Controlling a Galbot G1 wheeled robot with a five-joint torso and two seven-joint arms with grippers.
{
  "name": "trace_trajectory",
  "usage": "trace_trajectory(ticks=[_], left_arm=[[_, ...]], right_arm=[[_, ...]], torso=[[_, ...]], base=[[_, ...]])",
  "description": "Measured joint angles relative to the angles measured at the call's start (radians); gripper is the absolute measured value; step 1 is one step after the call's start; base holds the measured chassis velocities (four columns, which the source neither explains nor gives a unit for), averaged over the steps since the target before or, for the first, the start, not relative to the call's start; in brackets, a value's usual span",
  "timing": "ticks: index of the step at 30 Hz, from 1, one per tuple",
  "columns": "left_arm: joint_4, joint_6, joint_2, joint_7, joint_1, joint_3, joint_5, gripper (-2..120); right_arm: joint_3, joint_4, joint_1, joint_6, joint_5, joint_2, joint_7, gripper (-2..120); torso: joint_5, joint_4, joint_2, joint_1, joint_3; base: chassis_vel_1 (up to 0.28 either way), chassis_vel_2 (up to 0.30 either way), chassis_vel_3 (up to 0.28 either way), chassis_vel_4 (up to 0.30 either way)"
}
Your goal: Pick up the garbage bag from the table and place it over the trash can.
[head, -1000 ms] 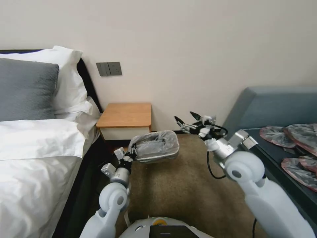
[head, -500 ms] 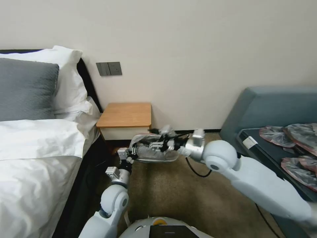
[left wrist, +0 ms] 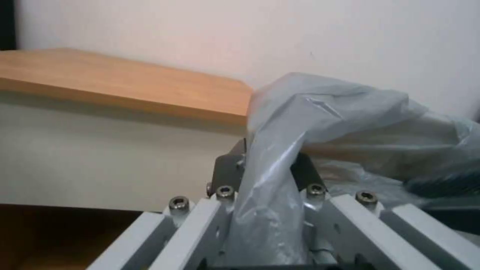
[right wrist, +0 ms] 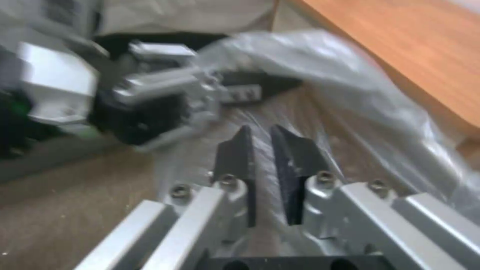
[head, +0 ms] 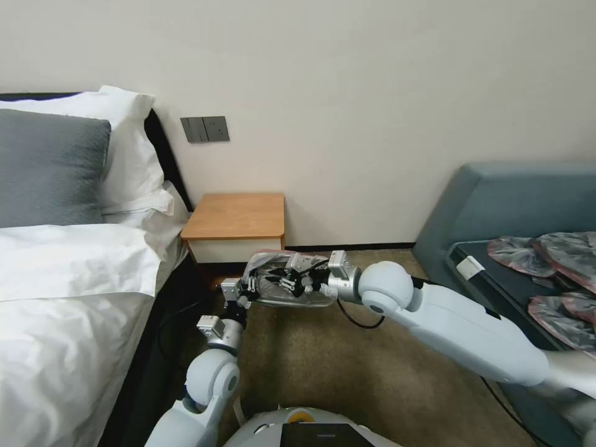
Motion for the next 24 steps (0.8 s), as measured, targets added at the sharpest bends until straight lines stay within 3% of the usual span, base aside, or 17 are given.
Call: trace_trajectory(ticks=[1,10,14,24], left_arm=[[-0.002,0.001,-0.001,0.0,0.001,0.001,-0.002,7],[-0.006,0.002,-0.003,0.009,0.004,0.005,-0.008,7],[-0.006,0.001,-0.002,0.018,0.005,0.005,-0.01,7],[-0.009,-0.013,-0.004,0.074,0.003,0.008,-0.006,7]], right_arm=[[-0.005,-0.007,0.0,-0.017,0.0,0.005,0.012,0],[-0.052,-0.026,0.018,-0.121,0.059,0.033,0.168,0],[-0.094,-0.047,0.037,-0.126,0.087,0.046,0.241,0],[-0.163,-0.092,0.06,-0.126,0.09,0.067,0.301,0]], torso=[[0.0,0.0001,0.0,0.0,0.0],[0.0,0.0,0.0,0.0,0.0],[0.0,0.0001,0.0,0.0,0.0],[0.0,0.0001,0.0,0.0,0.0]], base=[[0.0,0.0,0.0,0.0],[0.0,0.0,0.0,0.0],[0.0,0.0,0.0,0.0],[0.0,0.0,0.0,0.0]])
